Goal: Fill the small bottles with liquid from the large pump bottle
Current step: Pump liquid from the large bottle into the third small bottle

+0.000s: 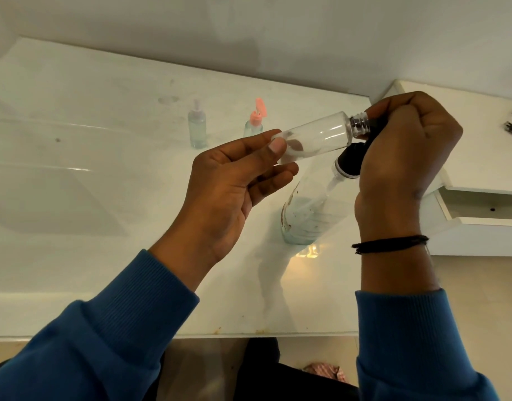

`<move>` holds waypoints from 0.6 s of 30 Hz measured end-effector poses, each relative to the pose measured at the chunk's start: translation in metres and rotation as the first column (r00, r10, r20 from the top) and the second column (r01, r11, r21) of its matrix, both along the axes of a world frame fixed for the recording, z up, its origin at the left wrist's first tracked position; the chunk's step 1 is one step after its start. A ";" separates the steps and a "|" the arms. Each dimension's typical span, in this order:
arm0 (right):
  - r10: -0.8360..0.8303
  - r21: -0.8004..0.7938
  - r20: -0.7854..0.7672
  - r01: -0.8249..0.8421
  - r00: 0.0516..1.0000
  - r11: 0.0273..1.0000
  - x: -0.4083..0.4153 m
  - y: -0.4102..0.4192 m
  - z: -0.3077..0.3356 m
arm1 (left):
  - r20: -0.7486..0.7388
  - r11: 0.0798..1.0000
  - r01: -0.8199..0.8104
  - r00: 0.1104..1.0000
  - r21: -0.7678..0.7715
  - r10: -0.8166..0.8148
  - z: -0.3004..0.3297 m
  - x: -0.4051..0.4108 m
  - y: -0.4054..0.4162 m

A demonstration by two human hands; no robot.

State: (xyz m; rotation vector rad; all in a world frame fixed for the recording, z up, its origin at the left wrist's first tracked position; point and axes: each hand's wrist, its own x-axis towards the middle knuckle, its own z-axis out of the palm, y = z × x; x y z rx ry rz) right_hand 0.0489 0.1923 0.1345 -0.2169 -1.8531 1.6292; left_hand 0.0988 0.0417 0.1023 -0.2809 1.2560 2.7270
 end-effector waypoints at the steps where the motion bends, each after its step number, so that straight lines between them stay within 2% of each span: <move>1: 0.001 -0.007 -0.006 -0.001 1.000 1.000 0.000 0.000 0.000 | -0.002 1.000 0.002 1.000 0.000 -0.002 0.000 0.000 0.000; 18: 0.005 -0.019 -0.016 -0.005 1.000 1.000 -0.001 -0.005 -0.002 | 0.005 1.000 -0.005 1.000 -0.003 0.005 0.000 0.001 0.000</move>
